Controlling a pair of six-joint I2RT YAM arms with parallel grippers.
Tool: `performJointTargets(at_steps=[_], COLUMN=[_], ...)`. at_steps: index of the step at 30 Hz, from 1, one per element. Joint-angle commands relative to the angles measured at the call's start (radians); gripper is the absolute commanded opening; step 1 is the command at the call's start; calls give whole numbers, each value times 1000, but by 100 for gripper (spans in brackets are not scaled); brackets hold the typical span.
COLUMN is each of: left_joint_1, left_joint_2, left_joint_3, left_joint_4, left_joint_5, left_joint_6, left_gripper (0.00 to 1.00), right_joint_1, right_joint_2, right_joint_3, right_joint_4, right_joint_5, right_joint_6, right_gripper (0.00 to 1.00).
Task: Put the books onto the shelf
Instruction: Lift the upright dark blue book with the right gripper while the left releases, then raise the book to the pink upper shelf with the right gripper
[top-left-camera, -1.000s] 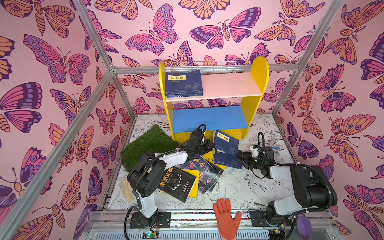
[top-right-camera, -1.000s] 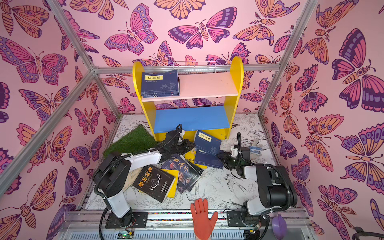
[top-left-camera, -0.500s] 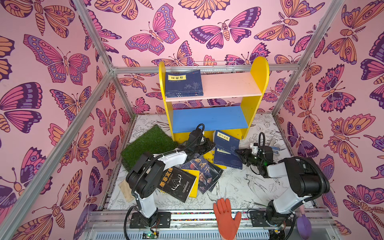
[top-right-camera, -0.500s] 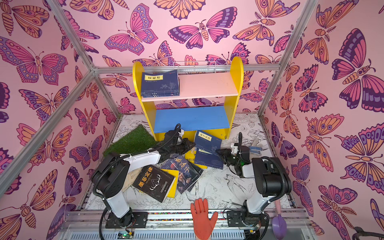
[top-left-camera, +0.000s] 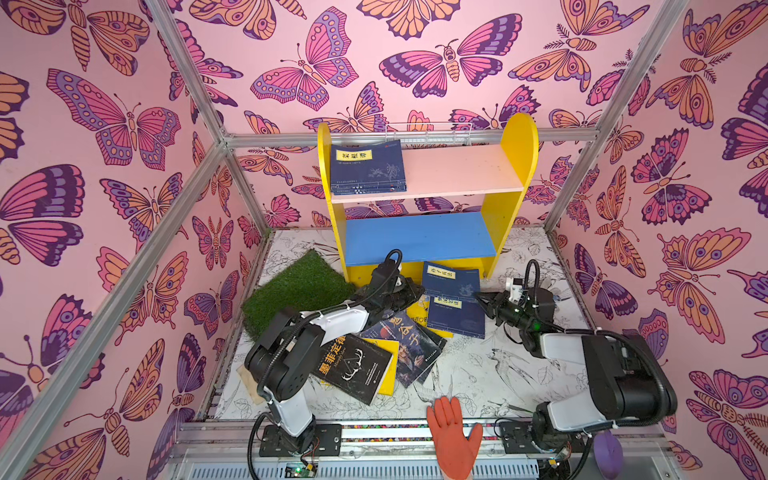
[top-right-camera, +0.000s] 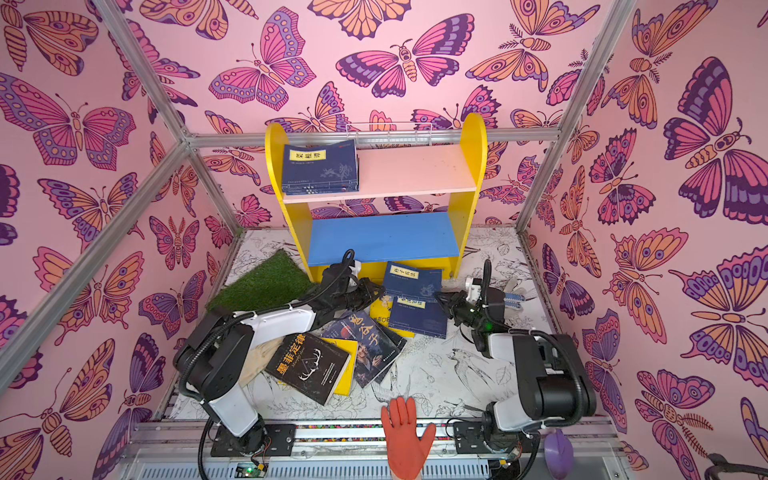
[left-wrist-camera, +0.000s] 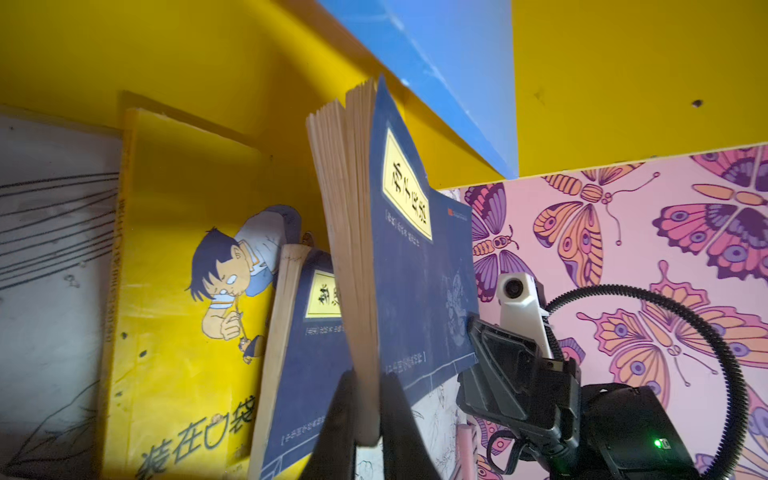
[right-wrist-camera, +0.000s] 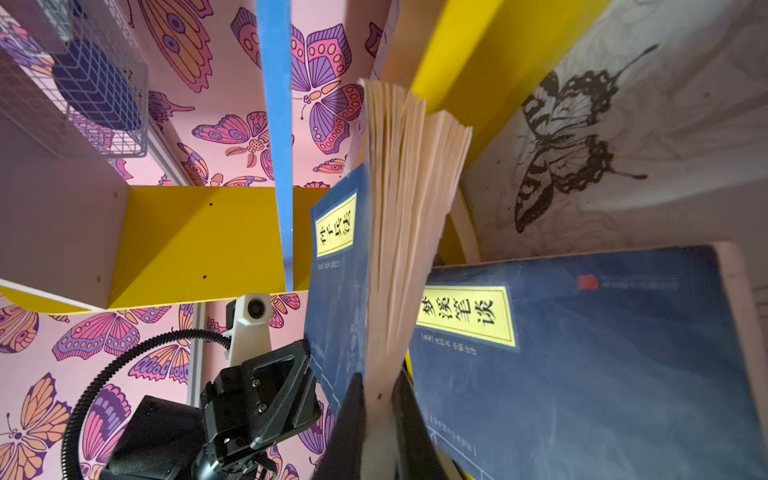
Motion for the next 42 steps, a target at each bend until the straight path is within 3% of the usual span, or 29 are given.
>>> performJointTargets(at_steps=[1, 4, 11, 15, 19, 24, 30, 35, 42], left_joint_1=[23, 52, 120, 126, 124, 109, 100, 100, 101], left_joint_2=[-54, -105, -247, -290, -291, -281, -294, -320, -328], left_joint_3=[-47, -101, -262, -310, -337, -350, -356, -357, -350], left_joint_4=[24, 38, -38, -93, -93, -94, -115, -150, -182], left_joint_5=[-43, -73, -212, -250, -239, -231, -232, -249, -248], left_joint_6=[28, 22, -6, 16, -8, -24, -18, -7, 5], left_gripper=[48, 64, 67, 67, 67, 67, 67, 67, 67], right_joint_1=[10, 11, 34, 68, 156, 295, 352, 377, 429], right_joint_2=[-106, -226, -551, -575, -466, -195, 124, 301, 425], right_joint_3=[46, 56, 269, 466, 678, 1063, 1509, 1678, 1762], right_joint_4=[-101, -165, -542, -567, -574, -689, -837, -793, -746], right_joint_5=[-63, -103, -163, -172, -80, 64, 200, 229, 259], right_joint_6=[-86, -99, -237, -227, -244, -346, -353, -310, -273], right_gripper=[0, 0, 0, 0, 0, 0, 0, 0, 0])
